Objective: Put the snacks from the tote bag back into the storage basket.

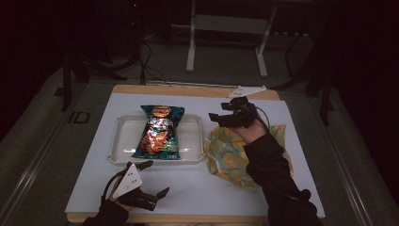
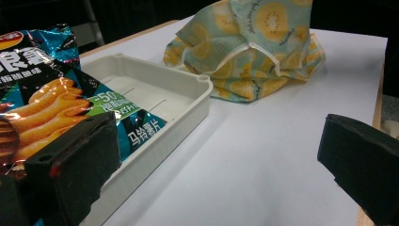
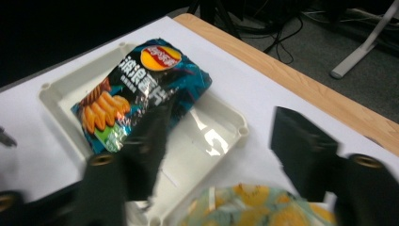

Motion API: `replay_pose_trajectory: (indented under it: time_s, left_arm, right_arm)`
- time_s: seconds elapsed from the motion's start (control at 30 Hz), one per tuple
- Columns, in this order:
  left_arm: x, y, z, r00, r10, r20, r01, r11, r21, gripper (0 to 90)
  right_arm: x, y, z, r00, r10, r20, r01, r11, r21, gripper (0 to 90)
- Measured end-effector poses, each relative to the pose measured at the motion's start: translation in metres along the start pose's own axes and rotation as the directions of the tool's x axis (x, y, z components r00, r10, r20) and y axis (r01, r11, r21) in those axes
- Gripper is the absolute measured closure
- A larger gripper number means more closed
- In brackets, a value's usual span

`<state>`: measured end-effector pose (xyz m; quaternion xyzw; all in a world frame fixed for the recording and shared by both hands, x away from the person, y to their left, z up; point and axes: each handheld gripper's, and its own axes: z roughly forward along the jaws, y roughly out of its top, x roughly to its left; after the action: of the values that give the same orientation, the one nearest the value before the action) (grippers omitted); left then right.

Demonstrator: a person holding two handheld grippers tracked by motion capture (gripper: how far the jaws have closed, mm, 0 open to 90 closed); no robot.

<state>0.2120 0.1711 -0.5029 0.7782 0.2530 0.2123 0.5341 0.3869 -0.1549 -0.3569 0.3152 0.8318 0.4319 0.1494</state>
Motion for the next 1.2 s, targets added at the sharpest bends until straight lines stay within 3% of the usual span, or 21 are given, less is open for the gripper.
replay_pose_trajectory:
  time_s: [0.2,0.53,0.87,1.2]
  left_arm:
    - [0.000,0.000,0.001,1.0000,-0.002,0.001,0.002,1.0000,0.002,0.3]
    - [0.000,0.000,0.001,1.0000,-0.001,0.000,0.001,1.0000,0.006,0.3]
    - [0.000,0.000,0.002,1.0000,-0.001,-0.002,0.001,0.9999,0.011,0.3]
    - [0.001,-0.001,0.003,1.0000,-0.004,-0.001,0.004,0.9999,0.013,0.3]
  right_arm:
    - [-0.015,-0.012,-0.015,0.9992,0.024,0.032,-0.024,1.000,-0.006,13.3]
    - [-0.047,-0.038,-0.047,0.9909,0.075,0.112,-0.068,0.996,-0.059,14.0]
    - [-0.077,-0.077,-0.079,0.9671,0.161,0.197,-0.140,0.983,-0.115,14.1]
    - [-0.088,-0.120,-0.096,0.9480,0.194,0.253,-0.162,0.977,-0.142,14.1]
